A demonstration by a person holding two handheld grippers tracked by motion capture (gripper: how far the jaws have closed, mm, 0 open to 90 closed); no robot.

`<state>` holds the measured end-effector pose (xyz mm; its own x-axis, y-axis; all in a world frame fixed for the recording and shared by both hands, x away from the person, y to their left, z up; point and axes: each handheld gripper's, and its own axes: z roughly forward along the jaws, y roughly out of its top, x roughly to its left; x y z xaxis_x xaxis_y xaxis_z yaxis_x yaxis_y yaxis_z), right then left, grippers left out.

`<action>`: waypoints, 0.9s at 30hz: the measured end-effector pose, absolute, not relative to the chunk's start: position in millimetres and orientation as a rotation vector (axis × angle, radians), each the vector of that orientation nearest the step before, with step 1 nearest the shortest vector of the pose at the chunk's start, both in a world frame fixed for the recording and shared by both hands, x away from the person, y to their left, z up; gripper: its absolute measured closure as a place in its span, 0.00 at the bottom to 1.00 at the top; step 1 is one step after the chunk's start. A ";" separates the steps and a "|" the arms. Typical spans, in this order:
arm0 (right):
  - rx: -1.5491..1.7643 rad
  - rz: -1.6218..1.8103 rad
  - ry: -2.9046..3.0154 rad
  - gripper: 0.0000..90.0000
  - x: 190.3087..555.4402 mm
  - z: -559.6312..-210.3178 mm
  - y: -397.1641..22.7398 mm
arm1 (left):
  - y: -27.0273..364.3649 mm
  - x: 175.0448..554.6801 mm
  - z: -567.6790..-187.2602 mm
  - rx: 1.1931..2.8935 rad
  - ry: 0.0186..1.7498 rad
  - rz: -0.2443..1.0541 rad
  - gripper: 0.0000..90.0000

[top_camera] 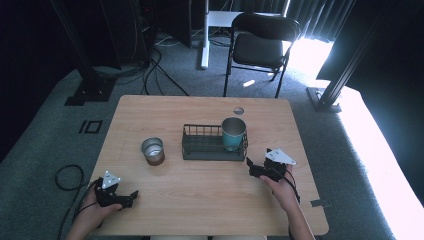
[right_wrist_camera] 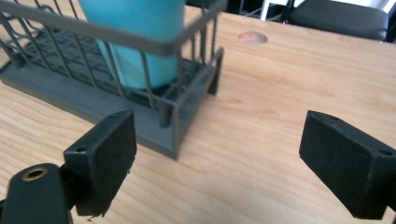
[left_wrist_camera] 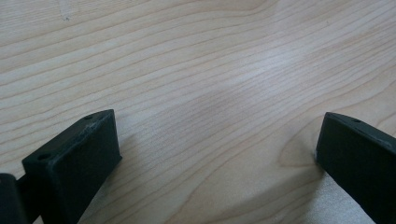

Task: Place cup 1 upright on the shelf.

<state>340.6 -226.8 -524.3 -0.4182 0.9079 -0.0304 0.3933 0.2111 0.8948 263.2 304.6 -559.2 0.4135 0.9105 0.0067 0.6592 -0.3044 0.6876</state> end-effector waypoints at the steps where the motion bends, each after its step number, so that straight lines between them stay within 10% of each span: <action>1: 1.212 1.160 1.916 0.12 339.6 -525.8 -228.8 | 304.6 263.2 -559.1 2.065 1.326 0.536 0.01; 27: 1.378 1.028 1.938 0.12 314.4 -544.6 -281.0 | 304.6 263.2 -559.1 2.067 1.326 0.536 0.01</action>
